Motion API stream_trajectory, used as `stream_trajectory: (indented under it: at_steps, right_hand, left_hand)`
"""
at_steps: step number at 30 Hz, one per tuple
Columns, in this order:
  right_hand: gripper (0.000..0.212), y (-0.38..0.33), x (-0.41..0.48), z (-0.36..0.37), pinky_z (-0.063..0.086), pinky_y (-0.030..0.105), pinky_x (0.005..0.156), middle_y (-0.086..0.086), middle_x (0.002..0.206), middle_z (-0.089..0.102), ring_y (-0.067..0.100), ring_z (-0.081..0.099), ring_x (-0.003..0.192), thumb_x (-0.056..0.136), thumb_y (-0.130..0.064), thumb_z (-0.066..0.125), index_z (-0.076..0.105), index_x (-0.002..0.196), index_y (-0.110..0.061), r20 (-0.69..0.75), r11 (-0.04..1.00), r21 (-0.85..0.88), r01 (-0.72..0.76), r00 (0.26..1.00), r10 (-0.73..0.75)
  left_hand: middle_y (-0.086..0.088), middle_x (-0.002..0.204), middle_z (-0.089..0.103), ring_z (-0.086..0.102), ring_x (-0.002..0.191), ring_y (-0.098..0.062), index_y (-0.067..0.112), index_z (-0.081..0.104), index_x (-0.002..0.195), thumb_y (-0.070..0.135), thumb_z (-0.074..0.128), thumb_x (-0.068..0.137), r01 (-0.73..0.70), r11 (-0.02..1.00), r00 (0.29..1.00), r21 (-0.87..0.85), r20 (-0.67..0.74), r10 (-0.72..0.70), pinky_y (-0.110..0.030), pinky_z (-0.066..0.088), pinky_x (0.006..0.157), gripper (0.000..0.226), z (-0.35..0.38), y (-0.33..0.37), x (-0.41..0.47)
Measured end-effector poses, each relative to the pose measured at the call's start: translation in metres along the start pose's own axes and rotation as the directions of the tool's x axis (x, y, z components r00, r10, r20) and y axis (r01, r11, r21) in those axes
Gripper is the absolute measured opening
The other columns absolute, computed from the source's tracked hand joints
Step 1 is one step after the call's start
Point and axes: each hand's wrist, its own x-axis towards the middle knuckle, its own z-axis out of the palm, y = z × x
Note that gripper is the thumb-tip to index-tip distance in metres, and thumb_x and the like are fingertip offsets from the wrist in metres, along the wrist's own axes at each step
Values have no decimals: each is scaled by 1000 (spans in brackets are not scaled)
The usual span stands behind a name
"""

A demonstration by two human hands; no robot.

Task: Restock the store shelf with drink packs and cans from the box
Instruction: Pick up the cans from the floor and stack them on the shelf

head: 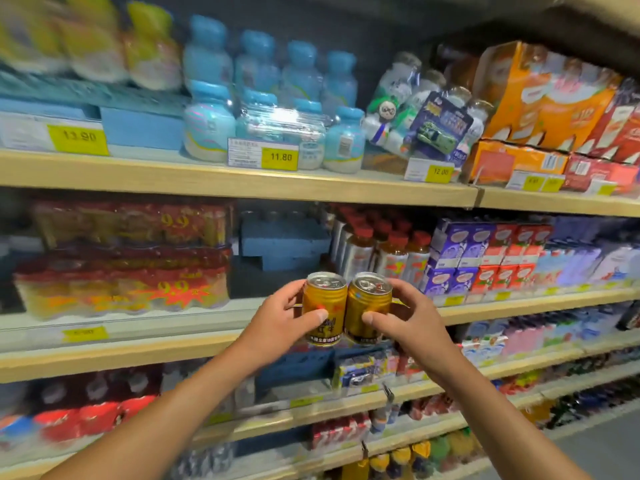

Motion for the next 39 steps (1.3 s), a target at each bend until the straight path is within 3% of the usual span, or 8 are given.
stream_trajectory:
  at_steps: [8, 12, 15, 19, 24, 31, 34, 39]
  right_hand:
    - [48, -3, 75, 50, 59, 31, 80, -11, 110, 74, 7, 68, 105, 73, -36, 87, 68, 118, -34, -74, 997, 61, 41, 997, -36]
    - [29, 1, 94, 67, 52, 8, 66, -32, 94, 71, -11, 66, 91, 75, -37, 86, 71, 97, -49, -106, 998, 50, 32, 994, -27]
    - [43, 12, 104, 74, 59, 32, 85, -21, 101, 74, -3, 68, 95, 72, -46, 84, 68, 109, -32, -93, 998, 58, -7, 996, 13]
    - [74, 16, 109, 77, 53, 49, 101, 0, 126, 68, 16, 63, 118, 74, -45, 83, 54, 135, -15, -91, 998, 49, -44, 995, 48]
    - [38, 21, 118, 82, 57, 41, 90, -8, 106, 73, 9, 70, 98, 77, -37, 82, 65, 110, -27, -133, 1000, -13, -18, 991, 16]
    - [49, 9, 154, 91, 52, 33, 83, -13, 96, 74, 2, 67, 91, 79, -29, 82, 64, 123, -17, -198, 995, -86, -60, 979, 42]
    - [57, -6, 188, 110, 47, 36, 99, 9, 128, 67, 27, 61, 119, 86, -30, 78, 56, 134, -10, -262, 970, -237, -51, 965, -13]
    - [64, -21, 233, 144, 44, 38, 101, 16, 138, 59, 37, 54, 127, 90, -34, 69, 42, 142, -7, -332, 929, -369, -36, 938, -96]
  left_hand:
    - [10, 114, 72, 70, 98, -4, 35, 61, 113, 31, 84, 77, 1, 978, 999, 211, -51, 10, -22, 57, 82, 43, -55, 1, 57]
    - [9, 125, 59, 59, 111, -8, 22, 41, 146, 43, 84, 74, 85, 892, 976, 444, -216, 14, -25, 49, 88, 86, -72, 4, 100]
    - [-3, 134, 60, 58, 122, -21, 19, 47, 140, 29, 86, 75, 64, 880, 961, 471, -268, 74, -35, 46, 102, 76, -83, 15, 141]
    - [-4, 118, 61, 58, 106, -21, 15, 52, 134, 21, 81, 80, 85, 879, 951, 469, -302, 70, -26, 53, 78, 61, -95, 23, 182]
    - [-15, 135, 56, 54, 122, -31, 9, 47, 138, 23, 77, 85, 197, 809, 929, 554, -370, 28, -31, 44, 93, 62, -100, 7, 215]
    - [-16, 116, 68, 64, 107, -32, 8, 65, 120, 26, 73, 86, 166, 654, 949, 738, -299, 97, -43, 54, 90, 39, -114, -16, 227]
    - [-14, 115, 68, 64, 107, -31, 11, 64, 118, 29, 76, 84, 113, 656, 957, 746, -259, 130, -42, 53, 90, 41, -119, -21, 227]
    - [-12, 119, 67, 63, 110, -30, 13, 61, 123, 35, 78, 82, 125, 676, 959, 726, -263, 105, -40, 53, 90, 50, -124, -26, 233]
